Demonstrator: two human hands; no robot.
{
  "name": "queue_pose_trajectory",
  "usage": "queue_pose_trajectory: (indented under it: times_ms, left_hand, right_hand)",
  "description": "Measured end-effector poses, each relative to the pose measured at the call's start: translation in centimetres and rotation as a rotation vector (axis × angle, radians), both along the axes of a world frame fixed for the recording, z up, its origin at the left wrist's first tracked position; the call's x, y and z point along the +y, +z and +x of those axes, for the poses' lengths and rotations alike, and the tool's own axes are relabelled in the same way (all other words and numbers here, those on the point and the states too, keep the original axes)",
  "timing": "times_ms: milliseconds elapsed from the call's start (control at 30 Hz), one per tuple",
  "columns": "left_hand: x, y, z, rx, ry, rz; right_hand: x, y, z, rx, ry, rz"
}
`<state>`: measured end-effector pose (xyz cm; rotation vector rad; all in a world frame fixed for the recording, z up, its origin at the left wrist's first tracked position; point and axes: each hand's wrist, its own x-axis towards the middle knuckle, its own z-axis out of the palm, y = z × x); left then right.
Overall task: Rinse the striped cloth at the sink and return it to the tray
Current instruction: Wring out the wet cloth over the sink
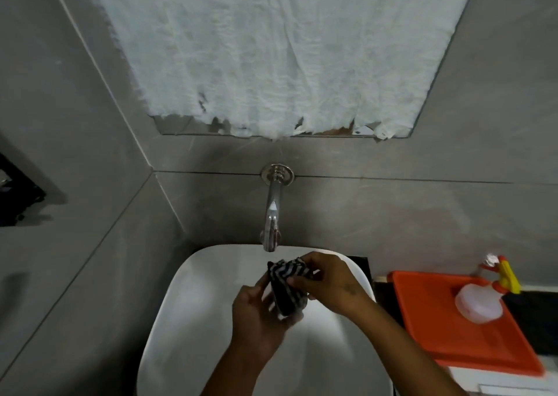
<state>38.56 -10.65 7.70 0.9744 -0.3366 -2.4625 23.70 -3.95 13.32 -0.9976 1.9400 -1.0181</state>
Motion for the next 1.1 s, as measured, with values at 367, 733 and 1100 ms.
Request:
queue_pose_trajectory:
  times_ms: [367, 733, 1100]
  left_hand:
    - [1.3, 0.5, -14.3, -0.038, -0.311, -0.353]
    - [10.6, -10.5, -36.8, -0.573, -1.012, -1.553]
    - [11.8, -20.3, -39.7, -0.68, -1.508, -2.056]
  right_hand:
    - [14.2, -2.8, -7.2, -0.355, -0.532, -0.25]
    - [21.2, -16.1, -18.6, -0.498, -0.872, 0.122]
    - [21.2, -24.6, -23.3, -0.352, -0.586, 0.415]
